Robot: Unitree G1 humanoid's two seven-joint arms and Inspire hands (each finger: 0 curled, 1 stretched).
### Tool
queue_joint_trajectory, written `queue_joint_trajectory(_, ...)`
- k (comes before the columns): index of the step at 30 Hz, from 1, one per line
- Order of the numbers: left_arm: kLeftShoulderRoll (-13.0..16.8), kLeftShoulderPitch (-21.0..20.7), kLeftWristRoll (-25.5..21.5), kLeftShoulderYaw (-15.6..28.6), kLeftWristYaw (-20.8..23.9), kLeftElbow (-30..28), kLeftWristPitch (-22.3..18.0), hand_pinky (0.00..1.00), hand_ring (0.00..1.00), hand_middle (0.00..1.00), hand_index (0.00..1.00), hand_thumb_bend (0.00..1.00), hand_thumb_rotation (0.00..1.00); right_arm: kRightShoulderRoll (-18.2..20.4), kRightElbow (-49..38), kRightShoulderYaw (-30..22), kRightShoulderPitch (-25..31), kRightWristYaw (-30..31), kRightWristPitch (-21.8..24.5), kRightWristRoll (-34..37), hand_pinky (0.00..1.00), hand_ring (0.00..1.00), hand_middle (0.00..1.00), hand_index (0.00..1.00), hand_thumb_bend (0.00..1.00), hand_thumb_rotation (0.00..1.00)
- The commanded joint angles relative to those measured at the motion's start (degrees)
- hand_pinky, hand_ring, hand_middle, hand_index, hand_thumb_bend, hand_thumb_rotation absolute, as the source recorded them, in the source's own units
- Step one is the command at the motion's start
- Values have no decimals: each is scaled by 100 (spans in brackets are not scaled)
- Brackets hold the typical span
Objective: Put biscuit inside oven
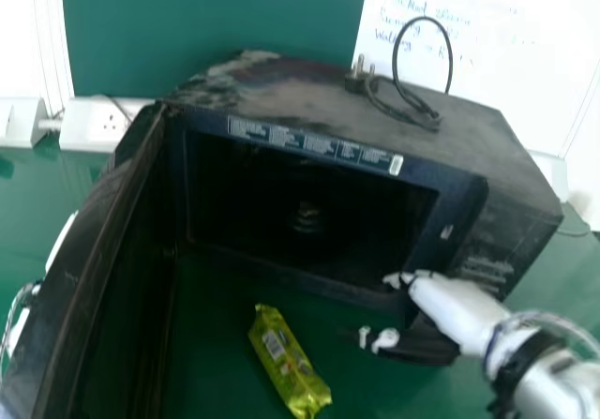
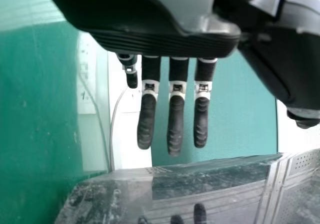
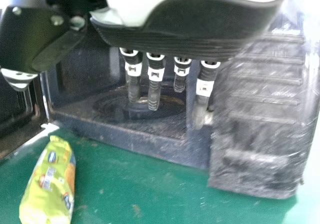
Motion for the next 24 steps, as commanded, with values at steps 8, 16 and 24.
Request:
queue_joint_trajectory(8,14,20,38,-9,-3,7,3,29,33,41,49,52,7,972,17,1907,-780,1148,274,-2279,69,86,89,93,97,63)
queue_joint_trajectory(16,3,4,40,-15,3,4,19,29,33,41,49,52,7,2626,570,2298,-1015,2387,-706,-4279,65,86,89,92,99,63)
queue_joint_trajectory(24,23,9,71,-28,15,-14,33,28,33,41,49,52,7,3966,727,2083,-787,2737,-1761,-5080,66,86,91,93,99,63)
